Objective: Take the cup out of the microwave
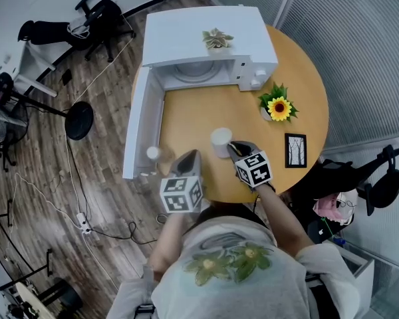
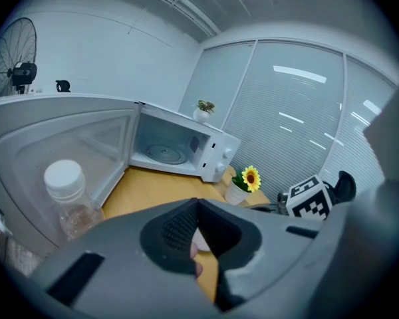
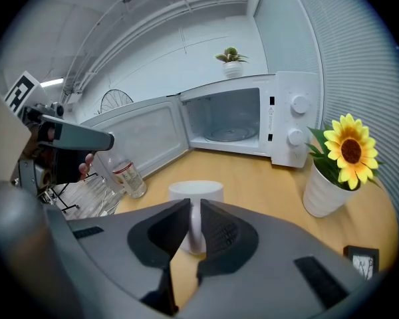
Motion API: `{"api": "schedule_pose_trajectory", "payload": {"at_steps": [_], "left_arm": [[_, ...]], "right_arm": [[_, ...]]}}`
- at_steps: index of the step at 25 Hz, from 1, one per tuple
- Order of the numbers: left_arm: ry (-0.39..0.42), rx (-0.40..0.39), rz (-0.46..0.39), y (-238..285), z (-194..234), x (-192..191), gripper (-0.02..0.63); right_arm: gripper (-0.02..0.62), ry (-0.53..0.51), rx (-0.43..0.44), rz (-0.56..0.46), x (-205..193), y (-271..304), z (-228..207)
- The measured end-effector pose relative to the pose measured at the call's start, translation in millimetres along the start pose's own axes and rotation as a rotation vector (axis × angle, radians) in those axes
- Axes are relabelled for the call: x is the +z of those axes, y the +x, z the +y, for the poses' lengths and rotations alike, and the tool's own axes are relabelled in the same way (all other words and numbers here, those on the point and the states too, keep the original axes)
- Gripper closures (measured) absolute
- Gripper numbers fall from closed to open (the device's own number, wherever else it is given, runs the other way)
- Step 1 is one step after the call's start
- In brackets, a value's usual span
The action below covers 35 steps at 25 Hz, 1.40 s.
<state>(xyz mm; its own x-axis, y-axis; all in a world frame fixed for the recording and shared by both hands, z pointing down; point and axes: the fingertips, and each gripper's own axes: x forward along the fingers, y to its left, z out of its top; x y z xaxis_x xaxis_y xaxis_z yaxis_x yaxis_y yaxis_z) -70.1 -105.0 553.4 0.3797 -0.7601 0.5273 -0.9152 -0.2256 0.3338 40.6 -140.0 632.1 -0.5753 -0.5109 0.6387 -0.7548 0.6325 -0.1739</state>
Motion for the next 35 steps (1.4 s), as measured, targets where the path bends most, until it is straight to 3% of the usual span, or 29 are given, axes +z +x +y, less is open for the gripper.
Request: {"api": "schedule_pose_trajectory", "payload": {"at_steps": [35], "left_arm": [[0.035,-0.034,0.029,-6,-22,-22,0.602]], "right_arm": [[0.531,-0.078,-0.030,0.120,-69,-20,10]]}}
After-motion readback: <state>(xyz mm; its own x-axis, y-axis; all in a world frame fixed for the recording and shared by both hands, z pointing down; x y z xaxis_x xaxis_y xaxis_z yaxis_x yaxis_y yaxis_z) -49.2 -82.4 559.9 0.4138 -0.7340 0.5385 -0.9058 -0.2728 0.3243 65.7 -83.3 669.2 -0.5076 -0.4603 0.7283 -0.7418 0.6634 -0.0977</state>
